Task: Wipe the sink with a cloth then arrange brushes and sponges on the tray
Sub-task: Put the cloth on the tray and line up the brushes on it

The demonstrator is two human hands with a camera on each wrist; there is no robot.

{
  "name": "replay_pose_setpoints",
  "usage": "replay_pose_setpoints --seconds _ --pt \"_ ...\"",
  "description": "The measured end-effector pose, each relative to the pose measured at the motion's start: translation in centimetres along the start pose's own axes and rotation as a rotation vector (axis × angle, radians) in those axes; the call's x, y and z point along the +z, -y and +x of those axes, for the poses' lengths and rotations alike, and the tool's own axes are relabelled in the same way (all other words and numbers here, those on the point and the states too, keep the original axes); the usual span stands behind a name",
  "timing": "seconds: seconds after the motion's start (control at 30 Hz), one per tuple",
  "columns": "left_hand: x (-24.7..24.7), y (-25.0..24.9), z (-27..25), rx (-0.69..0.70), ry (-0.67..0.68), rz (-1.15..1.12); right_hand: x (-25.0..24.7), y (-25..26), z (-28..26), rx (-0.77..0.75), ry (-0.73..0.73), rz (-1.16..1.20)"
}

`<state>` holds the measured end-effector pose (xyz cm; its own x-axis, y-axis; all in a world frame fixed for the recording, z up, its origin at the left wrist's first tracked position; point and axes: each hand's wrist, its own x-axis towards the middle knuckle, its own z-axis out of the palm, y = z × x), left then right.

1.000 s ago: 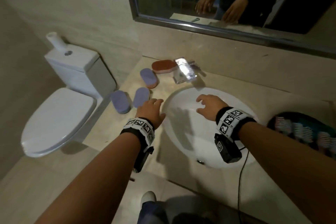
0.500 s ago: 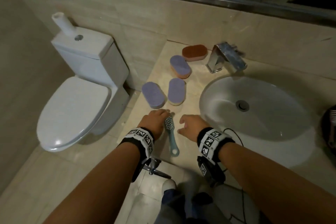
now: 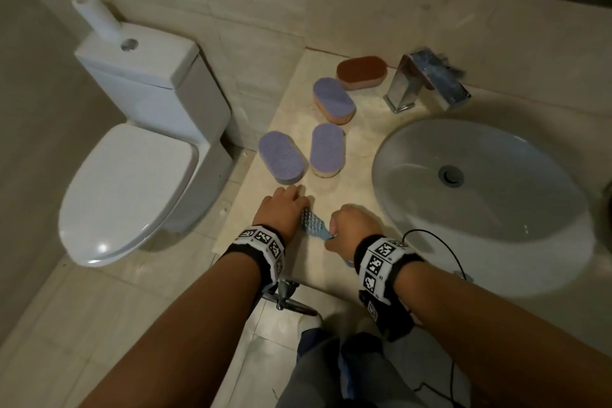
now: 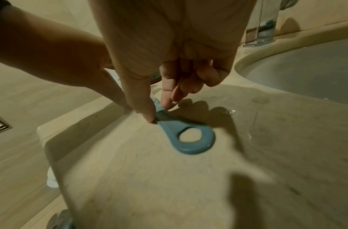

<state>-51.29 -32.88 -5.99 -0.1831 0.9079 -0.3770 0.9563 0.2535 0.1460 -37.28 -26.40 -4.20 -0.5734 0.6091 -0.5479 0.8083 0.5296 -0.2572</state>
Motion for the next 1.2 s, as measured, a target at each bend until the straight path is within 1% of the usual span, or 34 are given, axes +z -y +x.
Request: replay_pose_setpoints --seconds 0.17,0.27,0.4,0.5,0.63,0.7,0.83,1.0,1.13,1.2 --pt "-0.2 -0.5 -0.4 0.030 0.035 0.021 0.1 -0.8 -0.5 -0.006 0.022 0.002" --pt "-1.0 -1.4 -0.6 0.042 0.031 -0.043 -0.6 -1.6 -1.2 -0.033 0.022 0.013" --pt "-3.8 -3.5 0.5 0.108 0.025 -0.259 -2.9 -3.9 -2.0 -0.013 0.027 0.226" --pt "-6.2 -6.6 2.6 0.183 -0.027 -0.337 -5.4 -7.4 -3.2 0.043 -0.090 0.357" --pt "-8.1 -12.9 5.2 0.270 -0.052 -0.389 -8.2 -13.1 -6.3 0.158 -0.201 0.398" --pt "-8.6 -16.3 6.0 0.307 -0.040 -0.417 -8.9 -15.9 -8.1 0.227 -0.247 0.434" --pt "-9.3 -24.2 6.7 0.433 0.002 -0.423 -9.7 -22.3 -13.0 0.359 -0.348 0.511" --pt "-9.4 -34.3 8.1 0.545 0.035 -0.327 -10.4 -30.3 -18.5 0.423 -0.372 0.566" --pt "-8.3 -42.2 9.2 0.574 0.076 -0.297 -10.4 -37.2 -22.2 0.467 -0.367 0.510" --pt "-7.6 -45.7 9.8 0.576 0.084 -0.299 -10.0 -40.5 -23.6 0.502 -0.389 0.512"
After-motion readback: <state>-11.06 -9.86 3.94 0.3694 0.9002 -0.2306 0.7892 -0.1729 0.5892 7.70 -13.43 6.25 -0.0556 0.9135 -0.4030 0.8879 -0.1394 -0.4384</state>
